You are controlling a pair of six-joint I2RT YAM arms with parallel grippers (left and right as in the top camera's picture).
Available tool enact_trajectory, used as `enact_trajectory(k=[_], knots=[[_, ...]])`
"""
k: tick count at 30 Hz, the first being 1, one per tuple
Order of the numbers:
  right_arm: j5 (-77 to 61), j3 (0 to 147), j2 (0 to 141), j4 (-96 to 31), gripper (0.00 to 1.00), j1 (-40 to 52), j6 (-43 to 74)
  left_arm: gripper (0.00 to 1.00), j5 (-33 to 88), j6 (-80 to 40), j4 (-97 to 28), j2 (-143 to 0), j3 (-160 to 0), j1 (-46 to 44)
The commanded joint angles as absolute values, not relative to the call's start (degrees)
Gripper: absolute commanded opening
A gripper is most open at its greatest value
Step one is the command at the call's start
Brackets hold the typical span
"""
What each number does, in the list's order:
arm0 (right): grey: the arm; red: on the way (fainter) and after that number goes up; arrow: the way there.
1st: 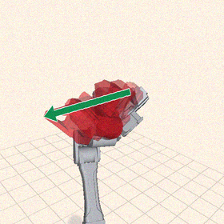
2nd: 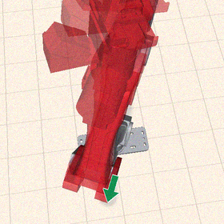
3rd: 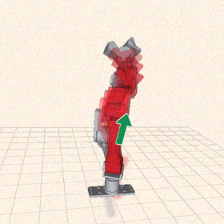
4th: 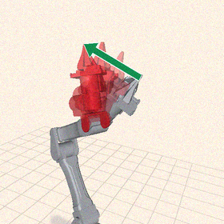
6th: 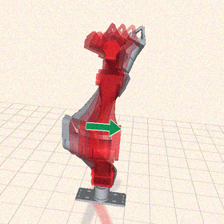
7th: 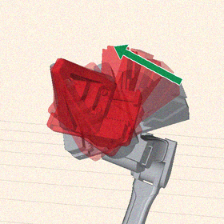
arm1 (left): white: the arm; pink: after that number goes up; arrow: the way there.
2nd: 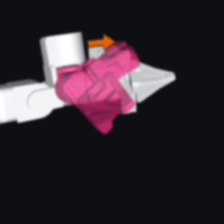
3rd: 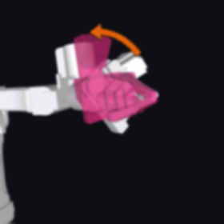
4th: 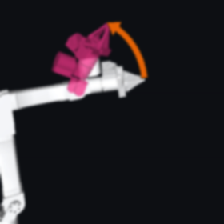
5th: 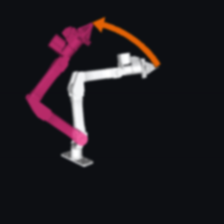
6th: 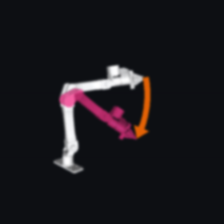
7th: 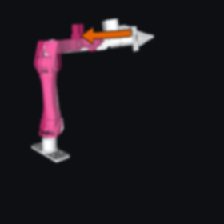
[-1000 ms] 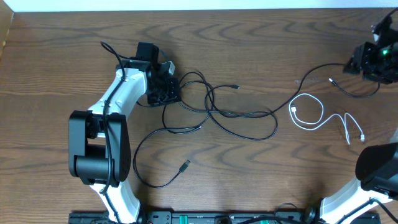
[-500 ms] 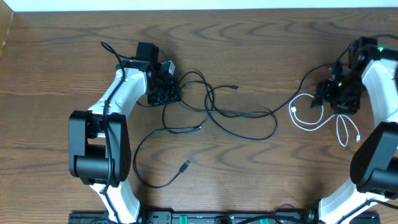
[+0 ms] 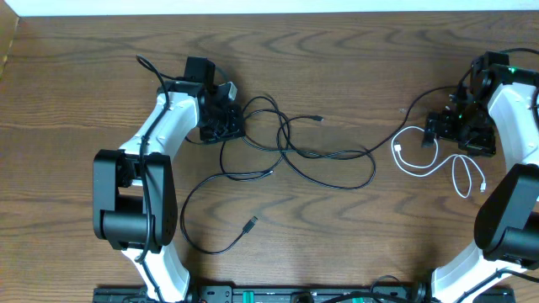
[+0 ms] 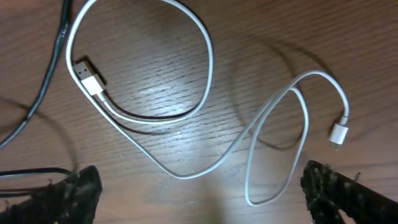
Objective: Untangle cables
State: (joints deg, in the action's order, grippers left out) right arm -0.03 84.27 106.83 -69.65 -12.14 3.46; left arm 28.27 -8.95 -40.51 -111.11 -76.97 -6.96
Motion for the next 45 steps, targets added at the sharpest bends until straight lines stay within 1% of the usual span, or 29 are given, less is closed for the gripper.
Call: enact_trajectory(k=[1, 10, 16, 20, 24, 32, 37, 39, 42, 44, 45], knots=[[1.6, 86.3, 106.2, -70.7, 0.99, -12.3, 3.8, 0.08, 27.3, -8.4, -40.6, -109.8, -78.1, -6.9], [1.7, 94.2, 106.1, -79.7, 0.99, -12.3, 4.3, 0.07, 27.3, -8.4, -40.6, -109.8, -78.1, -6.9], [3.0, 92.3, 106.1, -81.4, 0.99, -12.3, 4.3, 0.07, 27.3, -8.4, -40.6, -109.8, -78.1, -6.9], [3.1, 88.0, 106.1, -77.2, 0.99, -12.3, 4.3, 0.07, 27.3, -8.4, -40.6, -109.8, -78.1, -6.9], [2.1, 81.8, 106.1, -69.8, 0.99, -12.3, 4.3, 0.08, 27.4, -8.4, -40.6, -109.8, -78.1, -6.9], [-4.1, 71.5, 106.1, -54.8, 0.99, -11.7, 4.2, 0.07, 27.3, -8.4, -40.6, -109.8, -78.1, -6.9], [-4.1, 66.4, 106.1, -48.9, 0.94, -10.8, 4.2, 0.07, 27.4, -8.4, -40.6, -109.8, -78.1, -6.9], [-4.1, 65.5, 106.1, -47.4, 0.90, -10.5, 4.2, 0.07, 27.4, -8.4, -40.6, -109.8, -78.1, -6.9], [-4.3, 64.8, 106.1, -45.6, 0.81, -10.2, 4.2, 0.07, 27.4, -8.4, -40.4, -109.8, -78.1, -6.9], [-4.3, 64.5, 106.1, -44.6, 0.72, -10.0, 4.3, 0.08, 27.4, -8.5, -40.1, -109.8, -78.1, -6.9], [-4.4, 64.2, 106.1, -44.1, 0.65, -10.0, 4.5, 0.07, 27.3, -8.8, -40.0, -109.8, -78.1, -6.9]])
